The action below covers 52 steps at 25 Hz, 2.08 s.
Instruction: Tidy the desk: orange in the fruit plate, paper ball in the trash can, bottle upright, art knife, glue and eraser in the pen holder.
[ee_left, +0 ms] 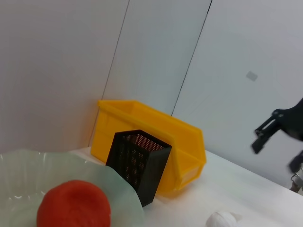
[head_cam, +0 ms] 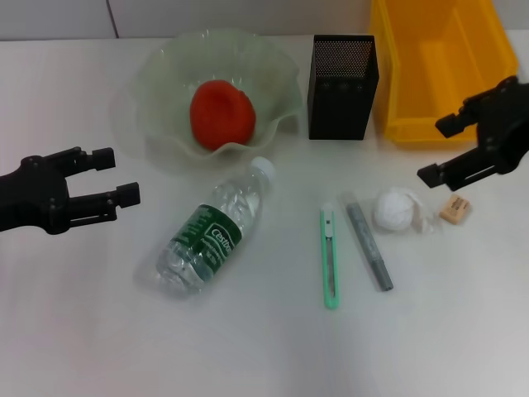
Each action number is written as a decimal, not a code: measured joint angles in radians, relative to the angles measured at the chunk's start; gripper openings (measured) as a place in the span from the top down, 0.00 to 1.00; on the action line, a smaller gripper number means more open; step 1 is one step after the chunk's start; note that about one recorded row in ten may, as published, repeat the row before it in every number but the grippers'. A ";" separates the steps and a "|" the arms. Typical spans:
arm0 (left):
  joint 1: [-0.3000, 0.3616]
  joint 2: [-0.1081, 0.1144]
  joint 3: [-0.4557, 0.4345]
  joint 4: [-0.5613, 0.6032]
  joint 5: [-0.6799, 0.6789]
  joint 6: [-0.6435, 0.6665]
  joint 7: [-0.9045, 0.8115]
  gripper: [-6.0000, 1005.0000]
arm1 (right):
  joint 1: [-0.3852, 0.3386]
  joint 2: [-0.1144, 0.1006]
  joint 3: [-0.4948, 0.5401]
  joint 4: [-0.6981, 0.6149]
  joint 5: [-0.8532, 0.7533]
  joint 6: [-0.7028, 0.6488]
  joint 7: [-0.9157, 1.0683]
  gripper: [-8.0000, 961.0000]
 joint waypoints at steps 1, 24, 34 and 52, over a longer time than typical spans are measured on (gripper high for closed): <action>-0.001 0.000 0.000 -0.006 0.001 -0.001 0.000 0.17 | 0.000 0.007 -0.095 0.006 -0.085 0.073 0.049 0.17; 0.003 -0.001 0.001 -0.023 0.001 -0.019 -0.011 0.20 | 0.048 0.008 -0.482 0.375 -0.228 0.457 0.157 0.18; 0.004 -0.001 -0.005 -0.023 0.001 -0.024 -0.011 0.21 | 0.069 0.008 -0.490 0.424 -0.230 0.489 0.154 0.23; 0.012 -0.001 -0.012 -0.023 0.001 -0.037 -0.009 0.23 | -0.091 0.007 -0.236 -0.128 -0.154 0.378 0.246 0.43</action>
